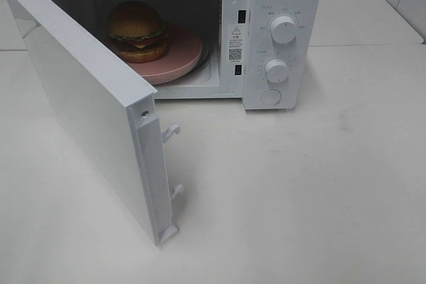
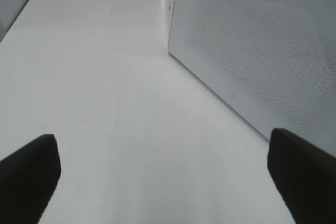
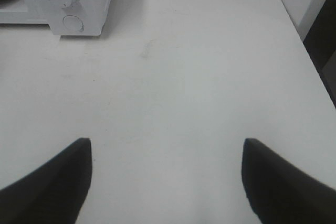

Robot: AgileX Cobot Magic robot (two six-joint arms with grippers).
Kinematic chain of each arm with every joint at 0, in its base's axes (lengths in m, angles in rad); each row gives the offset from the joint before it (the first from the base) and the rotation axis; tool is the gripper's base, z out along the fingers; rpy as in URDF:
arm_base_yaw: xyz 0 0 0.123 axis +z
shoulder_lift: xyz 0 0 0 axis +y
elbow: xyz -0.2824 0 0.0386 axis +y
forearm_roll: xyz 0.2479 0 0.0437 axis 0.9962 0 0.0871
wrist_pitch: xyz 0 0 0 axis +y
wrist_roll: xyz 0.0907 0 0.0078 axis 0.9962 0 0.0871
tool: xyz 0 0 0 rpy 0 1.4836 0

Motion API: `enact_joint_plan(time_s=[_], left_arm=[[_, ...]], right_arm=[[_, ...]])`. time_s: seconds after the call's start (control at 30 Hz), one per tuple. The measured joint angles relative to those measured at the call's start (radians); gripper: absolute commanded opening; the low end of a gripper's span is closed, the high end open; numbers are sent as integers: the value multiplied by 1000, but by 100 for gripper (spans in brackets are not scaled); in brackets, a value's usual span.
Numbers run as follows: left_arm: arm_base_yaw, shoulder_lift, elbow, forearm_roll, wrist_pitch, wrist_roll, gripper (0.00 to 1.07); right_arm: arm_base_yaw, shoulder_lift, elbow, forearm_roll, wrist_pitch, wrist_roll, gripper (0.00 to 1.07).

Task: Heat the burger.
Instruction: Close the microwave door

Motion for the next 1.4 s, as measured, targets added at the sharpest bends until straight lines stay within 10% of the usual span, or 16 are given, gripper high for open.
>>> enact_joint_plan(time_s=[1.4], left_arm=[[0, 0, 0, 0, 0, 0, 100]], right_arm=[[0, 0, 0, 5, 0, 0, 75]])
